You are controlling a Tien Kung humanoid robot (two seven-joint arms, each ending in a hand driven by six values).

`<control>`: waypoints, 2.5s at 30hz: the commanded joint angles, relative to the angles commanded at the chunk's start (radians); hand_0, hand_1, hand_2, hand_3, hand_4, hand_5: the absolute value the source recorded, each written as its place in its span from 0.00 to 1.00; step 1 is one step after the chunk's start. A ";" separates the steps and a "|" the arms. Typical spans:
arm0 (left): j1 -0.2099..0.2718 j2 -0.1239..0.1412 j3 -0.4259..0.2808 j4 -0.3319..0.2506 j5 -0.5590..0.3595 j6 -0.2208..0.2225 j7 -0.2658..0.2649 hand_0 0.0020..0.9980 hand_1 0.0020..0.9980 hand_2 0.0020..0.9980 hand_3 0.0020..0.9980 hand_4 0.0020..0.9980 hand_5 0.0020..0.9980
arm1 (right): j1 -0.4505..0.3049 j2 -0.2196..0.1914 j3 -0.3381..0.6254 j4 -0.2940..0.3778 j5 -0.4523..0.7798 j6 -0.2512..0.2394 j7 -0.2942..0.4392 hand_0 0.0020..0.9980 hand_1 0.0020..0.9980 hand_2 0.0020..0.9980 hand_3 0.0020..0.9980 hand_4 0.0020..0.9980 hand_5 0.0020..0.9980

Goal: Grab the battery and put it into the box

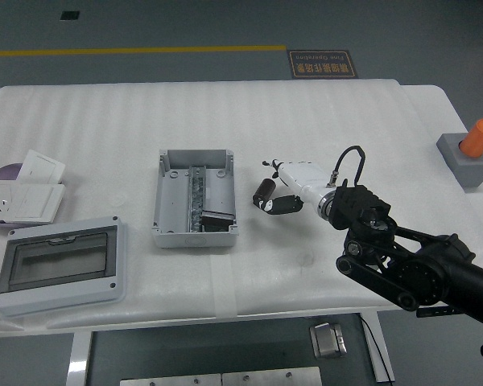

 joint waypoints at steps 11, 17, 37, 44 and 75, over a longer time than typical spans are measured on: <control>-0.003 0.000 -0.003 -0.001 0.003 0.000 -0.001 0.63 0.65 0.51 0.60 0.52 0.46 | 0.011 0.020 -0.038 -0.053 0.027 -0.016 0.002 1.00 0.86 0.89 1.00 0.99 0.70; -0.004 -0.001 -0.003 -0.002 0.003 0.000 -0.001 0.63 0.65 0.51 0.60 0.52 0.46 | 0.018 0.039 -0.062 -0.095 0.039 -0.071 0.002 1.00 0.85 0.87 1.00 1.00 0.73; -0.004 0.000 -0.015 -0.006 0.015 -0.001 -0.001 0.63 0.65 0.51 0.60 0.51 0.46 | 0.013 0.052 -0.103 -0.147 0.047 -0.129 0.032 0.82 0.62 0.42 0.54 0.64 0.44; -0.004 0.000 -0.023 -0.009 0.022 -0.002 -0.001 0.63 0.65 0.51 0.60 0.51 0.46 | 0.010 0.050 -0.107 -0.143 0.046 -0.152 0.044 0.81 0.62 0.42 0.54 0.62 0.43; -0.002 0.002 0.009 0.000 -0.006 0.000 0.001 0.63 0.65 0.51 0.60 0.52 0.47 | -0.030 0.111 -0.062 0.136 -0.036 -0.155 0.017 1.00 1.00 1.00 1.00 0.82 0.63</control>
